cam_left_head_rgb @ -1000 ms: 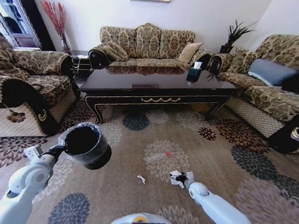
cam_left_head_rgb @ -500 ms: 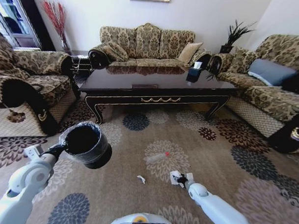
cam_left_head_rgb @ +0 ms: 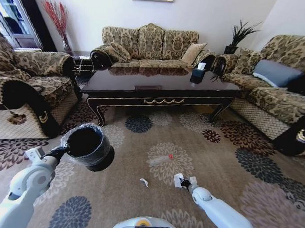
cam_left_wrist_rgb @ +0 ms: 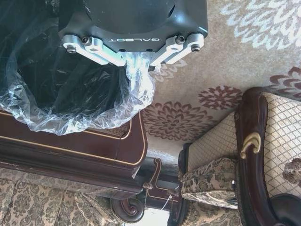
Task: Move to the front of the table and pick up the trash from the floor, then place it into the trash bin.
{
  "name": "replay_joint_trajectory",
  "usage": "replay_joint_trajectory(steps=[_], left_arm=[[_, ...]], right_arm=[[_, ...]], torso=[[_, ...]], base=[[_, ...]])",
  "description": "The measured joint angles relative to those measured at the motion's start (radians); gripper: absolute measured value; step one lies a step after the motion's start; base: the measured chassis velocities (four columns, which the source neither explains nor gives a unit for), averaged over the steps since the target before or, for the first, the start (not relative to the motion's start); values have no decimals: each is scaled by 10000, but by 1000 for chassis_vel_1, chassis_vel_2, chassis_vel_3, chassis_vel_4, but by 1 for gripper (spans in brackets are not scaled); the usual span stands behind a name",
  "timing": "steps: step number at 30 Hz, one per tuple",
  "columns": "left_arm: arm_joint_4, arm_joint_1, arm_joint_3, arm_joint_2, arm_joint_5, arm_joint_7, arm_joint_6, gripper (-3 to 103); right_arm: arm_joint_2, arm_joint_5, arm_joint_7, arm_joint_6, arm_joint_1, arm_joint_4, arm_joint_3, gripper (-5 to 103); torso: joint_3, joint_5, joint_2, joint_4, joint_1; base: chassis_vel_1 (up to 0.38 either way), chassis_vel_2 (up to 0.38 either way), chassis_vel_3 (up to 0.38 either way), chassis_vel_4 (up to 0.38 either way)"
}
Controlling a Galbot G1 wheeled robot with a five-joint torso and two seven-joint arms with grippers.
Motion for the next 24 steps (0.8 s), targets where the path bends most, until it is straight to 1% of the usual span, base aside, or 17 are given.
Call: replay_joint_trajectory(steps=[1, 2, 3, 5, 6, 7, 9, 10, 13, 14, 17, 19, 20, 23, 24], left_arm=[[0, 0, 0, 0, 0, 0, 0, 4], [0, -6, 43, -25, 29, 0, -8, 4], [1, -8, 71, -40, 50, 1, -16, 4], [-1, -18, 128, -70, 86, 6, -35, 4], [-1, -18, 128, -70, 86, 6, -35, 4], [-1, -29, 151, -85, 98, 8, -42, 4], [-1, -48, 220, -117, 131, 9, -70, 4], [-1, -48, 220, -117, 131, 9, -70, 4], [-22, -56, 319, -139, 150, 11, -74, 4], [-22, -56, 319, -139, 150, 11, -74, 4], [-65, -80, 371, -138, 150, 13, -75, 4], [-113, -84, 398, -119, 151, 11, -75, 4], [-113, -84, 398, -119, 151, 11, -75, 4], [-202, -52, 468, -23, 152, 4, -75, 4], [-226, -47, 500, 16, 153, 0, -74, 4]], right_arm=[[0, 0, 0, 0, 0, 0, 0, 6], [-76, -86, -47, 230, -5, 232, 108, 2], [-121, -122, -92, 398, 0, 374, 181, 1], [-228, -160, -257, 835, 64, 786, 378, 0], [-228, -160, -257, 835, 64, 786, 378, 0], [-284, -107, -353, 1034, 128, 1022, 473, 0], [-423, 203, -591, 1437, 374, 1647, 648, 0], [-423, 203, -591, 1437, 374, 1647, 648, 0], [-670, 944, -845, 1799, 947, 2565, 589, 0], [-670, 944, -845, 1799, 947, 2565, 589, 0], [-846, 1651, -861, 2136, 1885, 3437, -2, 0], [-855, 2172, -767, 2310, 2907, 4018, -786, 0], [-855, 2172, -767, 2310, 2907, 4018, -786, 0], [-679, 2777, -727, 2750, 4378, 4440, -2024, 0], [-593, 2980, -803, 2925, 4891, 4496, -2509, 0]], torso=[[0, 0, 0, 0, 0], [0, 0, 0, 0, 0], [0, 0, 0, -1, 0], [0, 0, 0, -1, 0], [0, 0, 0, -1, 0], [0, 0, 0, 0, 0], [0, 0, 0, 0, 0], [0, 0, 0, 0, 0], [1, -1, -1, -2, 0], [1, -1, -1, -2, 0], [0, -2, -1, -1, 0], [1, 0, -1, 0, 0], [1, 0, -1, 0, 0], [1, -3, -1, 4, 0], [1, 1, -1, 1, 0]], base=[[0, 0, 0, 0], [0, 0, 0, 0], [0, 0, 0, 0], [0, 0, 0, 0], [0, 0, 0, 0], [0, 0, 0, 0], [0, 0, 0, 0], [0, 0, 0, 0], [0, 0, 0, 0], [0, 0, 0, 0], [0, 0, 0, 0], [0, 0, 0, 0], [0, 0, 0, 0], [0, 0, 0, 0], [0, 0, 0, 0]])
